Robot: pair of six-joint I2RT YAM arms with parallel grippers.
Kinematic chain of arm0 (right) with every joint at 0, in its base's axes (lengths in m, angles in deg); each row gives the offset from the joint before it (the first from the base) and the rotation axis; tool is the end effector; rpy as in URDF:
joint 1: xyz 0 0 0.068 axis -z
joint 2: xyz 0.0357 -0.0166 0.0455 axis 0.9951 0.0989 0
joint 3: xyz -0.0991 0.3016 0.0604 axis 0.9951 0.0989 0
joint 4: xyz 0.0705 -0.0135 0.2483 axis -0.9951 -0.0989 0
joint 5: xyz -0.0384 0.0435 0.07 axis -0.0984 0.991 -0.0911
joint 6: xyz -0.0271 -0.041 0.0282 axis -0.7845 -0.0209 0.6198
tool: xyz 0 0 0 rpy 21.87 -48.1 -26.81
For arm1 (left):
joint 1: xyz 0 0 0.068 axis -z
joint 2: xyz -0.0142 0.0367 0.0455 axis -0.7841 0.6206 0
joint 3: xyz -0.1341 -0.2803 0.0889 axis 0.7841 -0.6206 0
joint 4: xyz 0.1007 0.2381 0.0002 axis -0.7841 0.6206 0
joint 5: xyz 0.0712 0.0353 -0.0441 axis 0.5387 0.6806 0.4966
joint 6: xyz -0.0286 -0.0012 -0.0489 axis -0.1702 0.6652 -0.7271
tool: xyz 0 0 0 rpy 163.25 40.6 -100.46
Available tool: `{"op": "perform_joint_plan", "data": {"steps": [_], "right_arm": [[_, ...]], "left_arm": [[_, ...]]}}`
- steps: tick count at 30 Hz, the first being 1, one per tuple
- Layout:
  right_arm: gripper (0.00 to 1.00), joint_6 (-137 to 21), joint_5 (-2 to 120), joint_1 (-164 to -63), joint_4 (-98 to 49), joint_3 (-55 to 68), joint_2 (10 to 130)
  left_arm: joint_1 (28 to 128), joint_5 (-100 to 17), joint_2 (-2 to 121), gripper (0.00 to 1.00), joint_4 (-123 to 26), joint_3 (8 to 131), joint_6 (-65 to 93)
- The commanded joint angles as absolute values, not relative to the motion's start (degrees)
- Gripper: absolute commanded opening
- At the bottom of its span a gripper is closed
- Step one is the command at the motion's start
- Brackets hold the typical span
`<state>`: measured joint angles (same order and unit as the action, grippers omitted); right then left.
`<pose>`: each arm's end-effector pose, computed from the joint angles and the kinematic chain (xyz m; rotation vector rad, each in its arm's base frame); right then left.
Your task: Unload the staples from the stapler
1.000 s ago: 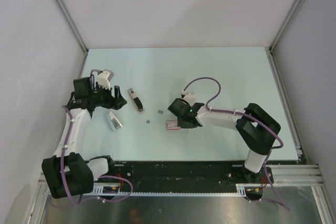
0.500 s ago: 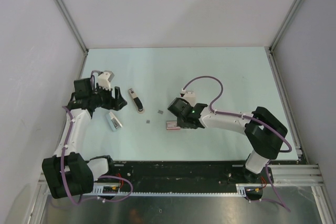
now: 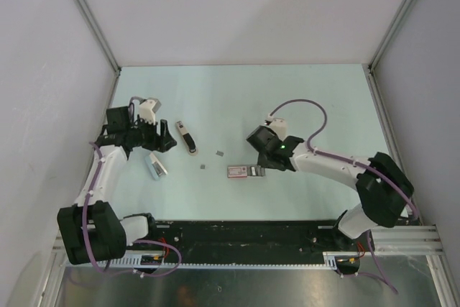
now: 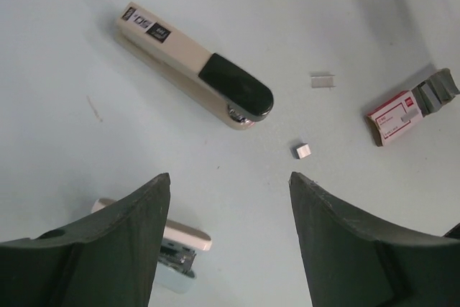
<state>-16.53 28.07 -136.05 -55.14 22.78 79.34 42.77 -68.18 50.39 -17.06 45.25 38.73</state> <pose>0.2058 0.2354 0.2597 0.0551 2.5210 0.1449 0.2152 0.0106 0.3020 0.3668 2.2540 -0.5340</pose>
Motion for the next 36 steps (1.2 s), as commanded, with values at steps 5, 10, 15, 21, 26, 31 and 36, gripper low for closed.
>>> {"op": "perform_joint_plan", "data": {"steps": [5, 10, 15, 21, 26, 31, 36], "right_arm": [[0.01, -18.37, 44.01, -123.17, -42.29, 38.34, 67.82], [0.00, -19.23, 53.12, -120.55, -33.92, 44.12, 67.10], [0.00, -19.52, 55.53, -120.60, -29.81, 45.05, 68.37], [0.00, -20.05, 54.10, -124.10, -26.94, 45.05, 66.58], [0.00, -19.51, 55.80, -125.67, -22.79, 45.00, 69.08], [0.00, -19.36, 57.27, -126.60, -20.87, 44.86, 71.12], [0.00, -19.93, 56.50, -128.42, -23.21, 44.87, 70.07]], "left_arm": [[53.27, -67.70, 53.72, 0.69, -18.57, 48.41, 41.50], [61.61, -65.30, 56.94, 0.67, -19.11, 49.95, 42.40], [69.41, -62.86, 62.07, 0.66, -19.96, 52.23, 42.54], [72.79, -62.36, 66.94, 0.65, -21.45, 54.62, 41.25], [73.00, -62.32, 67.88, 0.65, -22.19, 54.88, 40.77], [73.00, -61.93, 67.13, 0.65, -22.46, 54.35, 40.77], [73.00, -61.56, 66.25, 0.65, -22.58, 53.74, 40.99]]}}
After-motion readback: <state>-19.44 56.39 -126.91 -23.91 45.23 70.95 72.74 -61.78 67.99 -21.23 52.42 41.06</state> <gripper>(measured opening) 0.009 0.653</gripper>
